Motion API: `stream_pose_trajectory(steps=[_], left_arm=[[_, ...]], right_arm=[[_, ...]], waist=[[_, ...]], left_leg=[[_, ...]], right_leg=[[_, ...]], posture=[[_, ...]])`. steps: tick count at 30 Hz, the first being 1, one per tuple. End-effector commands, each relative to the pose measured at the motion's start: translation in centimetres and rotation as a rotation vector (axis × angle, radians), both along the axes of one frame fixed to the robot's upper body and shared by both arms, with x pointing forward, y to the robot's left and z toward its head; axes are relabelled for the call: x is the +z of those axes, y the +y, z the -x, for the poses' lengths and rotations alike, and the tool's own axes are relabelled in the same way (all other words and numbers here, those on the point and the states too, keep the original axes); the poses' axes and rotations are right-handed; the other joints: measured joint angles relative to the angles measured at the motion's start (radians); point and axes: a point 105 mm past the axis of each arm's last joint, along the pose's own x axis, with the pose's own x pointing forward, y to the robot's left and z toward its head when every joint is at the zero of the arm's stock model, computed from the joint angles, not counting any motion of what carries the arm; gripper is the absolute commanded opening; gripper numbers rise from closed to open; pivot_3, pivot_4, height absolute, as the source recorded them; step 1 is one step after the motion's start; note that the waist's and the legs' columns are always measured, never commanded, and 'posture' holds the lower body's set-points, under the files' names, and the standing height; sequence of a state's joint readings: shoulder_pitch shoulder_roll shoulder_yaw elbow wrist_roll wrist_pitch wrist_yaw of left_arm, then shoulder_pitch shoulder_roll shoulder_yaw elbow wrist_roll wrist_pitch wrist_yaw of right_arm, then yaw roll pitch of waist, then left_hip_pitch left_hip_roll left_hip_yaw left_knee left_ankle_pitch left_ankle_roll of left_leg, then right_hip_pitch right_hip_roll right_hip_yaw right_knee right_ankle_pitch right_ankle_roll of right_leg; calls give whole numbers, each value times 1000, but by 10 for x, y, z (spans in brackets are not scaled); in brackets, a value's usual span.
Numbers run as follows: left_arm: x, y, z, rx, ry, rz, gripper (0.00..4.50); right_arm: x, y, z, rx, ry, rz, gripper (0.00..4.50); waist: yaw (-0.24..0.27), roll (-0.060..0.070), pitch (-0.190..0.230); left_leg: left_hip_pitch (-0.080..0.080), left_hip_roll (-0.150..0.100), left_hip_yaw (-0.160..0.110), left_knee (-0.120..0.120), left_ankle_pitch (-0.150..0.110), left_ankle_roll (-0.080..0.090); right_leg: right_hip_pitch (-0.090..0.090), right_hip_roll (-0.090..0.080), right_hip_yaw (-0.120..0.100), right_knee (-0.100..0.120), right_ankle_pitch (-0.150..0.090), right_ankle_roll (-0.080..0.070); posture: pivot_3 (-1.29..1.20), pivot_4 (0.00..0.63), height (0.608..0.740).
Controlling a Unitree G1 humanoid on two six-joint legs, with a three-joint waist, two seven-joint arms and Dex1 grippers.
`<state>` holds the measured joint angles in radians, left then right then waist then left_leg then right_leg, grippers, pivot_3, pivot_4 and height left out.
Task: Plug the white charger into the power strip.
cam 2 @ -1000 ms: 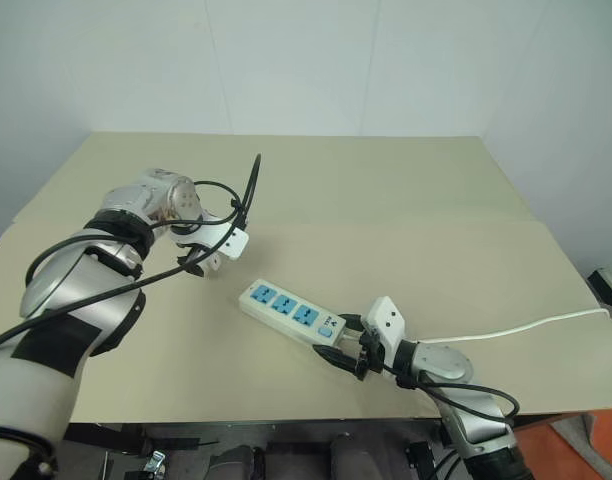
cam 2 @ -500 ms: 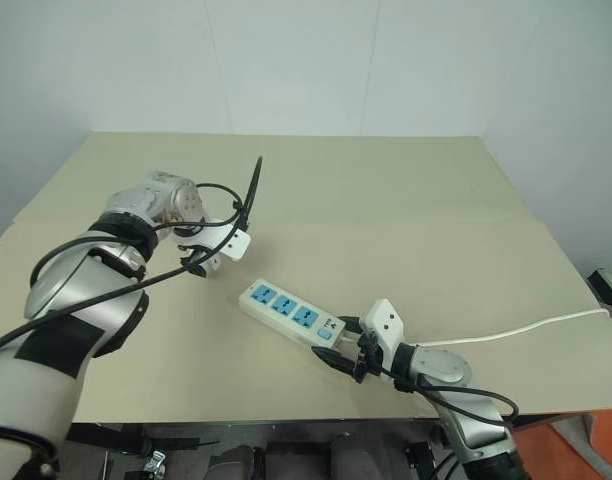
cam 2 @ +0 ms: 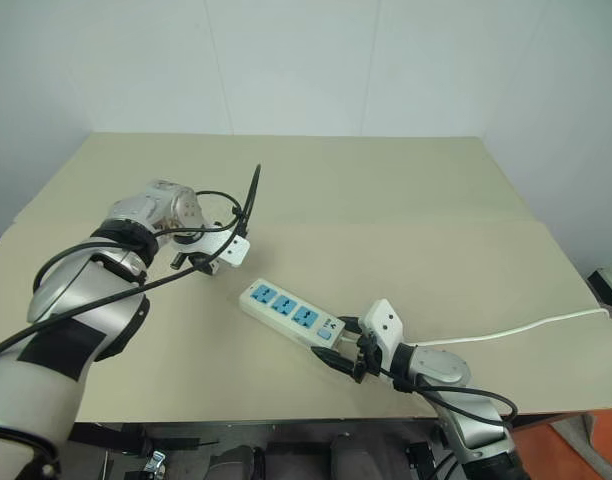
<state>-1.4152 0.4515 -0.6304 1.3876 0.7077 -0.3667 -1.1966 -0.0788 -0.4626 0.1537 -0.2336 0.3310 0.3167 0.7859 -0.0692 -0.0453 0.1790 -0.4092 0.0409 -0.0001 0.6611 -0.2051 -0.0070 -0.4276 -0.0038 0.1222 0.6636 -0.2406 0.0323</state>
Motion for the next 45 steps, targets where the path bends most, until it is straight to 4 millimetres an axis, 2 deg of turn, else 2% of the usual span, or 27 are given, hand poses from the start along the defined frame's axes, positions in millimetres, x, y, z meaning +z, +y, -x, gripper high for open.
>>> stream_pose_trajectory(steps=[1, 4, 6, 8, 12, 15, 18, 22, 25, 29, 35, 39, 45], left_arm=[[50, -27, -5, -74, -80, 191, 1027], [85, -38, 0, -152, -125, 376, 1027], [100, -40, 4, -194, -145, 474, 1027], [117, -43, 13, -229, -133, 662, 1027], [133, -38, 29, -301, -83, 957, 1027], [130, -33, 32, -306, -85, 1099, 1027], [125, -31, 42, -308, -27, 1324, 1027], [113, -34, 59, -267, 154, 1526, 1027], [108, -37, 72, -275, 264, 1650, 1027], [89, -47, 84, -304, 341, 1657, 1027], [53, -69, 85, -237, 508, 1642, 1027], [37, -81, 79, -133, 635, 1613, 1027], [22, -93, 79, -90, 707, 1536, 1027]], right_arm=[[7, 5, 1, 28, -26, 0, 3427], [9, 6, 2, 60, -36, -11, 3427], [11, 6, 2, 85, -43, -13, 3427], [10, 5, 2, 144, -54, 20, 3427], [10, 0, -11, 227, -37, 33, 3427], [7, -3, -21, 283, -53, 75, 3427], [6, -3, -36, 329, -52, 90, 3427], [9, -1, -49, 402, -47, 91, 3427], [10, 2, -49, 496, -27, 96, 3427], [12, 6, -51, 532, -41, 94, 3427], [7, 14, -51, 530, -51, 75, 3427], [5, 16, -49, 537, -48, 75, 3427], [3, 17, -51, 527, -58, 83, 3427]], waist=[[0, 0, 0], [-1, 0, 0], [-3, 0, 0], [-4, 0, 0], [-5, 0, 0], [-4, 0, 0], [-5, 0, 0], [-2, 0, 0], [-2, 0, 0], [-4, 0, 0], [-5, 0, 0], [-8, 1, 0], [-17, 1, 0]], left_leg=[[0, 0, 0, 0, 0, 0], [0, 0, 0, 0, 0, 0], [0, 0, 0, 0, 0, 0], [0, 0, 0, 0, 0, 0], [2, 0, 1, 0, 0, 0], [5, 0, 0, 0, 0, 0], [5, 1, 0, 1, 1, 1], [3, 2, 0, 5, 1, 1], [2, 2, -1, 7, 1, 1], [3, 2, -1, 7, 1, 1], [5, 2, -1, 7, 1, 1], [5, 3, -1, 7, 1, 1], [5, 4, -2, 7, 1, 1]], right_leg=[[0, 0, 0, 0, 0, 0], [0, 0, 0, 0, 0, 0], [0, 0, 0, 0, 0, 0], [0, 0, 0, 0, 0, 0], [1, 0, 0, 0, 0, 0], [3, 0, 0, 1, 0, 0], [3, 0, -1, 2, 0, 0], [3, 0, -1, 2, 1, 0], [3, 0, -2, 2, 3, -2], [4, 0, -2, 2, 4, -3], [5, 1, -2, 3, 5, -3], [5, 4, 0, 3, 4, -1], [5, 5, 0, 2, 4, -1]], posture=[[0, 150, 740], [0, 150, 740], [0, 150, 740], [0, 150, 740], [0, 150, 740], [0, 150, 740], [0, 150, 740], [0, 150, 740], [0, 150, 740], [0, 150, 740], [0, 150, 740], [0, 150, 740], [0, 150, 740]])
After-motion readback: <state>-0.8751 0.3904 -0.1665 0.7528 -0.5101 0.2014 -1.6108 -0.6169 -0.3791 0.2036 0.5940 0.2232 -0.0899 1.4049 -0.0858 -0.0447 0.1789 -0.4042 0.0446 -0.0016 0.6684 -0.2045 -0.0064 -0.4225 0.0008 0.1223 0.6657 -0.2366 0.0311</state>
